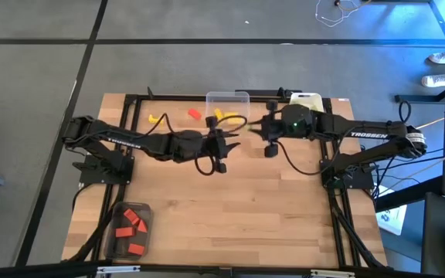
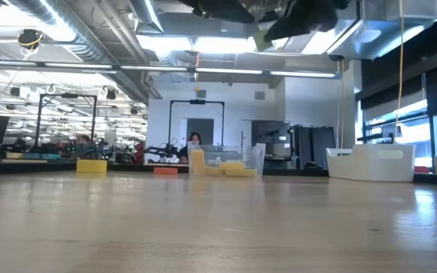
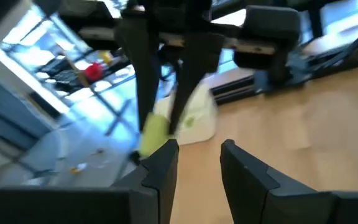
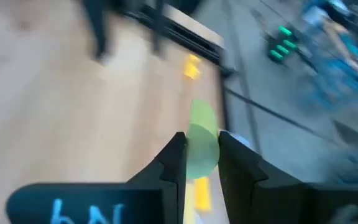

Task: Sort & place blocks by color
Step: Put the green semi-circled block into the white bin

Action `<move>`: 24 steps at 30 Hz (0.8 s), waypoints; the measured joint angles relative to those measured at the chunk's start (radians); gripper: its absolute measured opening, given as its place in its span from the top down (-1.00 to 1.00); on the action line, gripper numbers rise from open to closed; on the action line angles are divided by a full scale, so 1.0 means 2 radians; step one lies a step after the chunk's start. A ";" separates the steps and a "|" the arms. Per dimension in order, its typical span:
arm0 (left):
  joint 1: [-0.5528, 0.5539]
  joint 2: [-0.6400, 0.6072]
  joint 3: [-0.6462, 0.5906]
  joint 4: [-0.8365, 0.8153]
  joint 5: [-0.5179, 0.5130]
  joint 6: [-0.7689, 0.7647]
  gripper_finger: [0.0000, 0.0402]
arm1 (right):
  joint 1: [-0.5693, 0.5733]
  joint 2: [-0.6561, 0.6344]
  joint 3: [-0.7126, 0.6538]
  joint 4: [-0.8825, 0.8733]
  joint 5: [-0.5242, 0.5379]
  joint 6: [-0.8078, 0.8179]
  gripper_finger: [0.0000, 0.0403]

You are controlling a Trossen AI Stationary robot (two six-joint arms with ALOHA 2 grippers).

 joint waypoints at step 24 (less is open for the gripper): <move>-0.018 0.000 -0.001 -0.018 -0.214 0.007 0.44 | -0.223 0.008 -0.005 -0.350 0.305 0.499 0.68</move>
